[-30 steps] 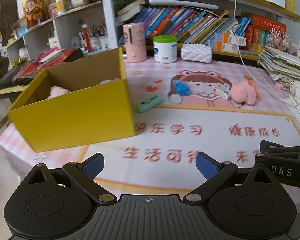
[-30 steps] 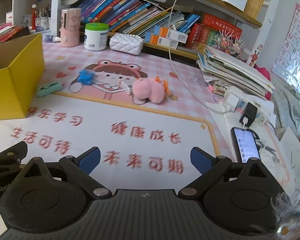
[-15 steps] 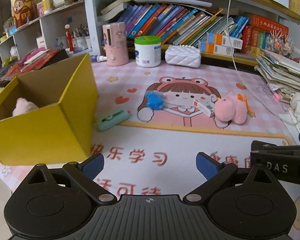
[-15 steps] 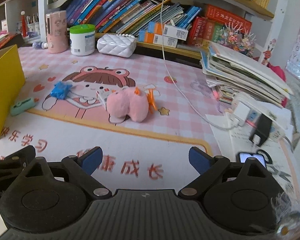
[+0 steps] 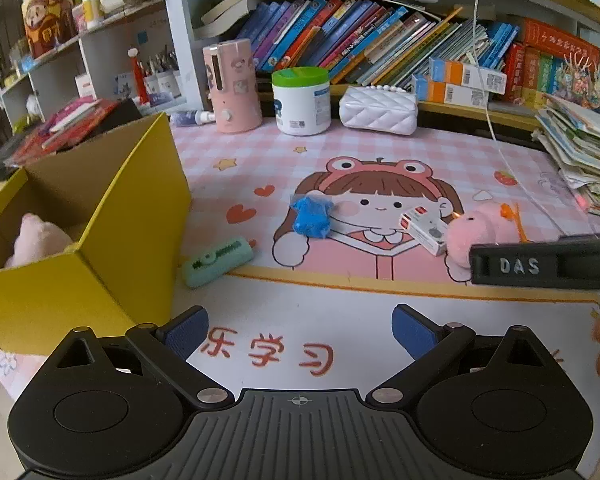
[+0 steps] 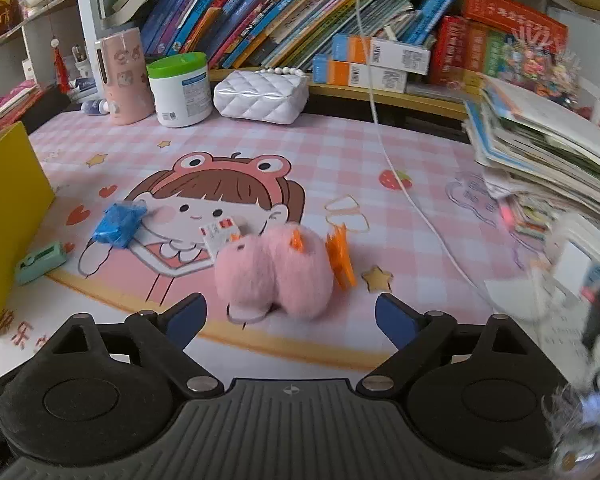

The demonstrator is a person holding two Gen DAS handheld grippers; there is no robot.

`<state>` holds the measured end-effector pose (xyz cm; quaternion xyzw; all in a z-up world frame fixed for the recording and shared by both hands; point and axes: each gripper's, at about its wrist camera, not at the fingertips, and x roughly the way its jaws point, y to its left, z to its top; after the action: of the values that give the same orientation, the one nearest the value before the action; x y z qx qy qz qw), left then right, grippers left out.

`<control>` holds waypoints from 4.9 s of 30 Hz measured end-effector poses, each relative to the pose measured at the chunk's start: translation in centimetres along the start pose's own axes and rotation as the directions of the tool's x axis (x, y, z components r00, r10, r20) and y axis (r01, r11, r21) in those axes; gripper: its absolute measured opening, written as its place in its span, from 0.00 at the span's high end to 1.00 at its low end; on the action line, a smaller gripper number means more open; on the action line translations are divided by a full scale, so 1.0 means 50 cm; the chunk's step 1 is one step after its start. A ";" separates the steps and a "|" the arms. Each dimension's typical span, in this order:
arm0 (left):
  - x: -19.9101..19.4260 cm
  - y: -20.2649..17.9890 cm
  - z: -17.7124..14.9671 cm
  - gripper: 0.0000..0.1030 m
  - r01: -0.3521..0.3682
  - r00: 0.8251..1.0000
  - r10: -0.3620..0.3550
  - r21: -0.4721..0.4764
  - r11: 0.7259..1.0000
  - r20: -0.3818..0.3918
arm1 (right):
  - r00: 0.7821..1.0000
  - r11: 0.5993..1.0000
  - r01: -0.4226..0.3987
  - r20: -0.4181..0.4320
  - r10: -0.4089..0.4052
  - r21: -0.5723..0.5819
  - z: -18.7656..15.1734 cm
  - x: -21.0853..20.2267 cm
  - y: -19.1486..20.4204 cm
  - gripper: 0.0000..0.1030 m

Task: Organize objects
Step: 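Grasp the pink plush pig with the right gripper, then grasp the small white boxed item with the left gripper, then carry the pig and white box over the yellow box with both grippers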

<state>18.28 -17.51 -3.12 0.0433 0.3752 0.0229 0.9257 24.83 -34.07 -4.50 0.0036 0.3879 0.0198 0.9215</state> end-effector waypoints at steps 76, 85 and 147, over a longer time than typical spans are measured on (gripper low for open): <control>0.025 -0.025 0.034 0.73 0.094 0.994 -0.091 -0.049 0.994 0.063 | 0.999 0.999 -0.026 0.033 0.025 0.022 -0.040 -0.076 -0.014 0.33; -0.044 0.062 -0.018 0.73 0.047 0.997 -0.039 -0.111 0.993 0.073 | 0.993 0.991 -0.109 0.026 0.112 -0.076 -0.062 -0.116 0.090 0.33; -0.326 0.552 -0.242 0.73 -0.037 0.973 0.089 -0.234 0.972 0.215 | 0.977 0.964 -0.182 0.075 0.200 -0.195 -0.243 -0.370 0.604 0.33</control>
<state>-2.12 9.47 2.22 -0.0491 0.2618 0.0904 0.9596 2.21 -4.75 0.88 -0.0444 0.3383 0.1446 0.9288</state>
